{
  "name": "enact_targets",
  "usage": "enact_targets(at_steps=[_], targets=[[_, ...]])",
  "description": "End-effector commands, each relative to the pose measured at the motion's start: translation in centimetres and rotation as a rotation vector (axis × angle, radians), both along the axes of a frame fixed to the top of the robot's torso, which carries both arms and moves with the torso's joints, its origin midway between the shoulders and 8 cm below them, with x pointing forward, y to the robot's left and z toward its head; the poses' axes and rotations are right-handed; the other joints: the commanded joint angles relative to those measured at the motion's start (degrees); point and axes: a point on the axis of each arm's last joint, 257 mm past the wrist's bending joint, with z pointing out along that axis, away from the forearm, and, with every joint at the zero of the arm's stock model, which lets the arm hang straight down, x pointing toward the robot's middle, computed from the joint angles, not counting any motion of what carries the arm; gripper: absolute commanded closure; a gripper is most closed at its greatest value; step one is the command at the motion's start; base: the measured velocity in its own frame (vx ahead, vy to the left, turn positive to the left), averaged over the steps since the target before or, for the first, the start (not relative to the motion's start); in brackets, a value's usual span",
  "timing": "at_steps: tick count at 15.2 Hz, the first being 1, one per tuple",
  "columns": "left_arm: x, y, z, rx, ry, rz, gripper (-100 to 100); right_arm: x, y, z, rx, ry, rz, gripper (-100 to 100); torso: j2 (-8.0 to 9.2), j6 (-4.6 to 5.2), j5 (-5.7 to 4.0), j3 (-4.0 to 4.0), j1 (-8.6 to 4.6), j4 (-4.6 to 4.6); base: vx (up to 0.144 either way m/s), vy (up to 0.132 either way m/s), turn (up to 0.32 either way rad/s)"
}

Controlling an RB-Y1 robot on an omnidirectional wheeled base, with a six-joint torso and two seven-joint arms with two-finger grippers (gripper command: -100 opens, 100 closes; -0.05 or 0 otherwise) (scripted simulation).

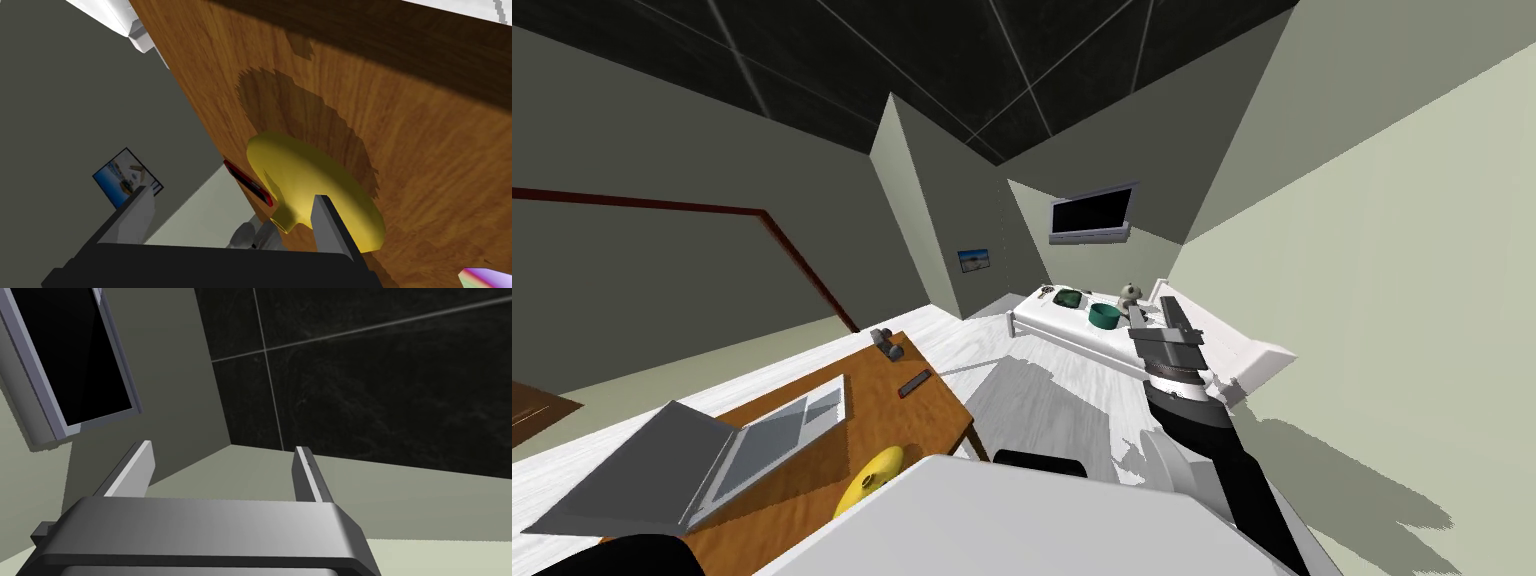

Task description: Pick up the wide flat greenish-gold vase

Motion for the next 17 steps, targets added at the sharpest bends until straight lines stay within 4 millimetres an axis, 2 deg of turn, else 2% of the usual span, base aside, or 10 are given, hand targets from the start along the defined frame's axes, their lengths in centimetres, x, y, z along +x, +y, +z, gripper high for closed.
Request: enact_targets(at_steps=[1,4,7,9,10,13,14,15,16,17], targets=[[-4.0,0.9,-1.0,0.001,0.073,0.026,-100,0.0,0.0,0.0,0.000,0.000,0.000,0,0.00,0.00,0.00,0.00,0.00,0.00,0.142,-0.005,-0.171],[-5.3,1.1,-1.6,-0.003,0.098,0.041,-100,0.0,0.0,0.0,0.000,0.000,0.000,0,-0.13,-0.01,0.00,-0.08,0.01,-0.03,0.109,-0.008,-0.075],[-11.2,2.3,-2.7,-0.004,0.203,0.082,-100,0.0,0.0,0.0,0.000,0.000,0.000,0,-0.03,0.00,0.00,-0.02,-0.02,-0.01,0.112,-0.013,-0.156],[-12.5,2.4,-3.1,-0.007,0.227,0.097,-100,0.0,0.0,0.0,0.000,0.000,0.000,0,-0.20,0.01,0.00,-0.12,0.02,-0.04,0.137,-0.001,-0.103],[-14.8,2.8,-3.2,-0.007,0.266,0.111,-100,0.0,0.0,0.0,0.000,0.000,0.000,0,-0.16,-0.02,0.00,-0.10,0.01,-0.04,0.128,-0.015,-0.122],[-16.0,2.9,-3.5,-0.010,0.287,0.125,-100,0.0,0.0,0.0,0.000,0.000,0.000,0,-0.09,-0.02,0.00,-0.06,-0.01,-0.03,0.091,-0.003,-0.064],[-18.6,3.2,-3.6,-0.012,0.331,0.144,-100,0.0,0.0,0.0,0.000,0.000,0.000,0,0.03,-0.02,0.00,0.01,-0.01,0.00,0.077,-0.010,-0.116],[-19.4,3.2,-3.7,-0.014,0.345,0.153,-100,0.0,0.0,0.0,0.000,0.000,0.000,0,0.04,0.00,-0.01,0.02,-0.02,0.01,0.102,-0.003,-0.153],[-22.5,3.4,-3.7,-0.018,0.396,0.178,-100,0.0,0.0,0.0,0.000,0.000,0.000,0,0.00,0.01,0.00,0.00,-0.01,0.00,0.145,0.006,-0.200],[-22.7,3.4,-3.8,-0.018,0.399,0.180,-100,0.0,0.0,0.0,0.000,0.000,0.000,0,-0.11,0.02,-0.01,-0.06,0.02,-0.02,0.163,0.013,-0.150]])
